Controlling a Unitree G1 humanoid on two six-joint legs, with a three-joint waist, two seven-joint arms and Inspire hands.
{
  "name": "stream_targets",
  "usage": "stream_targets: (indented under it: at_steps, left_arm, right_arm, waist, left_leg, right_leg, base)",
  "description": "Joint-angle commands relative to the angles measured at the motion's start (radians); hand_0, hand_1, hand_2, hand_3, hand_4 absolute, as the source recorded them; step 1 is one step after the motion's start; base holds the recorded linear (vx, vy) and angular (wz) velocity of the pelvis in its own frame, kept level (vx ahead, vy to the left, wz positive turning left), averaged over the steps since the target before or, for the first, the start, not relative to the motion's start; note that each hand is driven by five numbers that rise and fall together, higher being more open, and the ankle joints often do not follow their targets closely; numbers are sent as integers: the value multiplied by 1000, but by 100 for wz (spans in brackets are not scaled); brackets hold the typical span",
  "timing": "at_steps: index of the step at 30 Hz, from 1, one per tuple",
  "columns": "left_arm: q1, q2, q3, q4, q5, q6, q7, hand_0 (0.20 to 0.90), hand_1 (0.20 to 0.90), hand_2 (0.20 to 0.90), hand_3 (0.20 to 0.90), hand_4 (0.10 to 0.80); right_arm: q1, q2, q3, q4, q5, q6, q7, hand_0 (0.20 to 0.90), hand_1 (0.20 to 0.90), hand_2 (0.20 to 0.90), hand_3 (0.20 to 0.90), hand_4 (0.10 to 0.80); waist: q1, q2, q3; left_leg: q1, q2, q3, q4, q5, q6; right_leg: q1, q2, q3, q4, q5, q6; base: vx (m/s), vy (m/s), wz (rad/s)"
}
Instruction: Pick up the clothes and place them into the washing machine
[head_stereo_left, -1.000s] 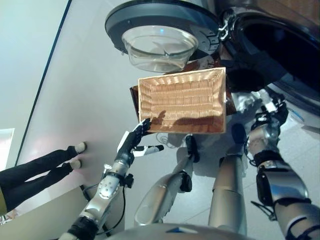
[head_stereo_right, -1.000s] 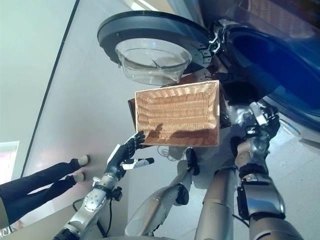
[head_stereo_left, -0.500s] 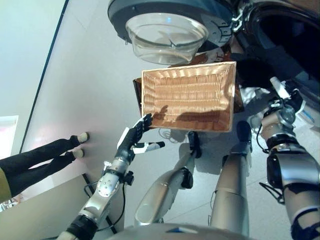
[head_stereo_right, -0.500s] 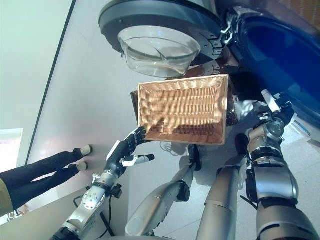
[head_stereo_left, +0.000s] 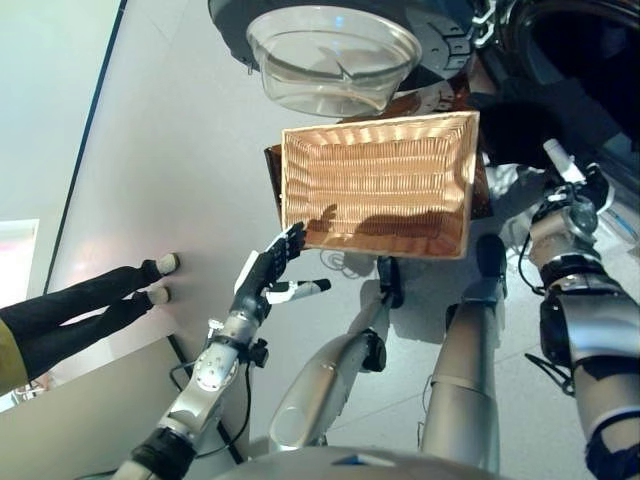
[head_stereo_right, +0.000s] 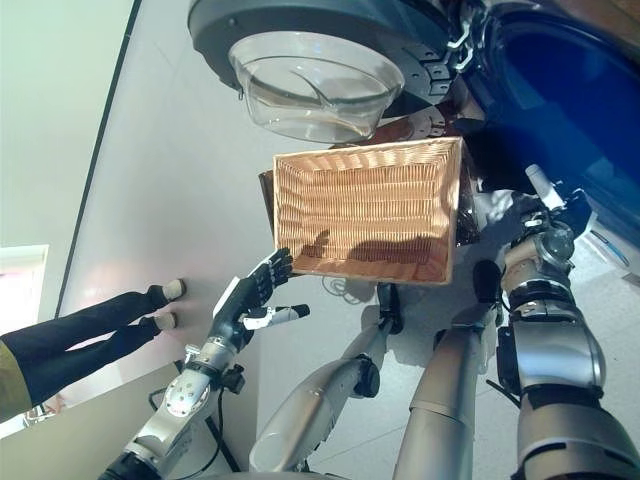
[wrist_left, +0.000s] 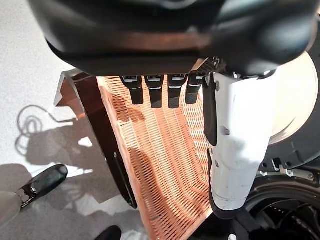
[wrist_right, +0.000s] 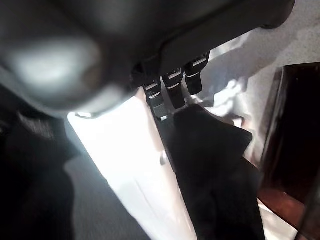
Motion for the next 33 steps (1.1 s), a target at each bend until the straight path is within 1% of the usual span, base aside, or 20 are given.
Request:
stream_targets:
  at_steps: [1,4,7,16,17,18,19,20,21,22,23,24,33]
  left_arm:
    - [-69,10,39,-54,-23,-39,8,900,900,900,900,800]
    - [-69,-1,32,-10,-14,-29,10,900,900,900,900,800]
    - [-70,-14,30,39,-12,-21,7,900,900,900,900,800]
    - [-62,-25,32,92,-12,-16,2,900,900,900,900,800]
    - [-62,-23,35,91,-12,-17,3,900,900,900,900,800]
    - [-62,-22,36,89,-14,-18,3,900,900,900,900,800]
    - [-61,-22,37,87,-14,-19,2,900,900,900,900,800]
    - [-60,-19,38,85,-14,-19,1,900,900,900,900,800]
    - [-58,-19,38,88,-14,-19,1,900,900,900,900,800]
    - [-56,-20,37,91,-14,-20,1,900,900,900,900,800]
    - [-53,-20,38,91,-13,-19,3,900,900,900,900,800]
    - [-54,-19,38,91,-13,-19,3,900,900,900,900,800]
    - [-50,-13,52,78,-16,-23,19,900,900,900,900,800]
  right_arm:
    - [-242,-61,111,-150,4,-110,95,900,900,900,900,800]
    - [-220,-12,121,-221,27,-130,107,900,900,900,900,800]
    - [-204,27,133,-289,53,-141,123,900,900,900,900,800]
    - [-189,57,148,-401,80,-160,132,900,900,900,900,800]
    - [-191,58,147,-406,86,-161,131,779,779,779,779,714]
    - [-192,58,147,-409,89,-163,130,636,636,636,636,612]
    - [-192,58,147,-412,90,-163,130,532,532,532,532,537]
    - [-195,56,147,-413,90,-163,129,480,480,480,480,500]
    - [-197,55,146,-412,92,-163,129,444,444,444,444,475]
    - [-198,53,144,-412,90,-164,127,425,425,425,425,461]
    - [-198,53,139,-407,84,-165,119,247,247,247,247,333]
    - [-204,50,139,-400,78,-166,111,200,200,200,200,300]
    - [-213,40,103,-369,64,-182,57,200,200,200,200,300]
  waist:
    - [-1,73,77]
    - [-11,59,60]
    - [-16,44,45]
    - [-27,17,25]
    - [-26,15,24]
    - [-29,12,24]
    - [-28,10,22]
    - [-27,8,19]
    - [-27,8,18]
    - [-27,7,18]
    - [-26,6,18]
    - [-26,6,17]
    - [-28,9,21]
  left_leg:
    - [-10,-1,9,86,-40,-98]
    - [5,-2,8,85,-48,-97]
    - [13,2,8,84,-50,-95]
    - [33,7,6,88,-59,-93]
    - [34,7,4,89,-60,-92]
    - [37,7,2,90,-61,-92]
    - [37,7,2,89,-61,-92]
    - [37,8,2,88,-61,-92]
    - [39,8,2,86,-60,-93]
    - [41,9,2,85,-60,-93]
    - [43,9,2,84,-61,-92]
    - [44,9,1,83,-61,-92]
    - [47,11,2,76,-57,-92]
  right_leg:
    - [72,67,-61,-45,-17,-58]
    - [93,68,-64,-47,-26,-60]
    - [109,71,-66,-58,-20,-63]
    - [131,73,-72,-62,-21,-66]
    - [133,74,-72,-62,-21,-67]
    - [138,72,-75,-62,-24,-67]
    - [139,74,-75,-67,-23,-67]
    - [142,75,-75,-71,-22,-67]
    - [144,76,-74,-73,-22,-67]
    - [146,76,-74,-73,-22,-68]
    - [146,77,-74,-73,-22,-68]
    - [147,77,-73,-74,-22,-68]
    - [155,78,-74,-84,-22,-69]
  base:
    - [0,0,0]
    - [33,18,-1]
    - [16,10,-2]
    - [5,5,-2]
    - [0,0,0]
    - [0,0,0]
    - [0,0,0]
    - [0,0,0]
    - [0,0,0]
    - [0,0,0]
    - [0,0,0]
    - [0,0,0]
    - [0,0,0]
